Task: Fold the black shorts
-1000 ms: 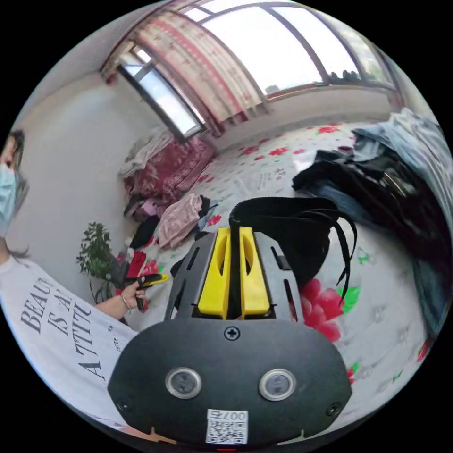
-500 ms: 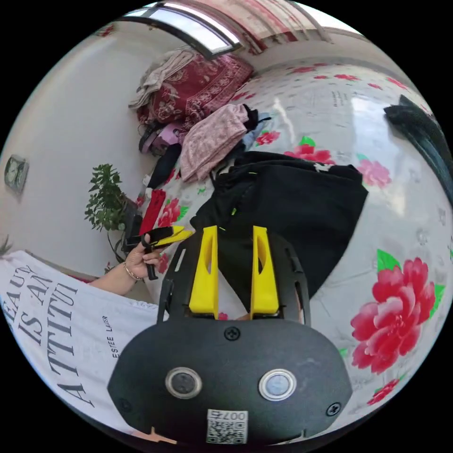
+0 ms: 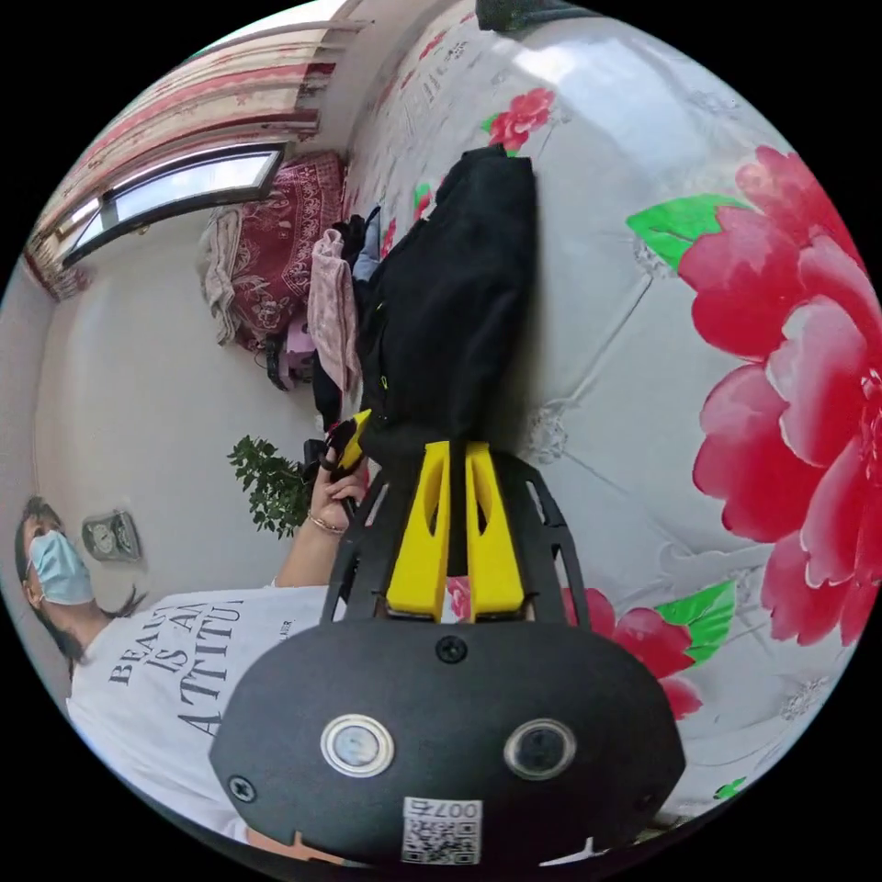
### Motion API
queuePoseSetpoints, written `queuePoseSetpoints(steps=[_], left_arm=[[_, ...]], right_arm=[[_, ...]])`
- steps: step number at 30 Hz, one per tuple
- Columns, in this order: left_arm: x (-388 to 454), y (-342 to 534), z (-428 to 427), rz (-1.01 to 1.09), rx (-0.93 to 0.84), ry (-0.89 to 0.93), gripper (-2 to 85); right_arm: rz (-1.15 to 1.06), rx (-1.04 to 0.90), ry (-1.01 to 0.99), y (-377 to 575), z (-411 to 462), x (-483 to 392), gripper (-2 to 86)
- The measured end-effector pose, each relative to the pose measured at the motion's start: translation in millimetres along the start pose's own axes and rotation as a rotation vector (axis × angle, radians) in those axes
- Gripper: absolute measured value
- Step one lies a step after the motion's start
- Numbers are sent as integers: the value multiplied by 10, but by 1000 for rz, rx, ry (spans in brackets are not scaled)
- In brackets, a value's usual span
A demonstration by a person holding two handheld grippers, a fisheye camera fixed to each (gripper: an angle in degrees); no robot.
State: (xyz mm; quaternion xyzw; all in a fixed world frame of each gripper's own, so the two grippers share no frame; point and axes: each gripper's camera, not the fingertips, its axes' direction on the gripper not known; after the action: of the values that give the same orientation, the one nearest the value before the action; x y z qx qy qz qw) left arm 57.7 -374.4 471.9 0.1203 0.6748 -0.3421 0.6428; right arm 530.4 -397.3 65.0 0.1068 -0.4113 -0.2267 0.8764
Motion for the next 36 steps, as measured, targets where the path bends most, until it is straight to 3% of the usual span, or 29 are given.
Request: queuePoseSetpoints(steps=[7,14,18,22,25,27,30,34,36], left_arm=[[689,-112,-369,105,92,176,25],[2027,-954,-1471,438,365,286,25],[2523,-926,-2062,612,505,232,28],[2382,-806,-2131,593,566,99,40],[1881,-723,-1863,489,554,-47,64],[1228,-653,-1450,289,442,-215,80],[567,-230,-1042,107,340,-294,86],[430,475,-649,91,256,-424,87],[571,885,-309,141,161,-534,86]], right_arm=[[-188,107,-188,-317,-517,-826,-2],[-593,188,-289,-1268,-606,-2658,-3],[-776,230,-318,-1408,-289,-3509,-3],[-785,211,-284,-1565,279,-3705,0],[-711,188,-134,-1665,895,-3500,10],[-580,95,83,-1698,1460,-3082,24],[-490,-35,321,-1390,1892,-2524,35],[-512,-166,614,-649,2053,-2047,40],[-581,-267,862,-113,2128,-1823,39]])
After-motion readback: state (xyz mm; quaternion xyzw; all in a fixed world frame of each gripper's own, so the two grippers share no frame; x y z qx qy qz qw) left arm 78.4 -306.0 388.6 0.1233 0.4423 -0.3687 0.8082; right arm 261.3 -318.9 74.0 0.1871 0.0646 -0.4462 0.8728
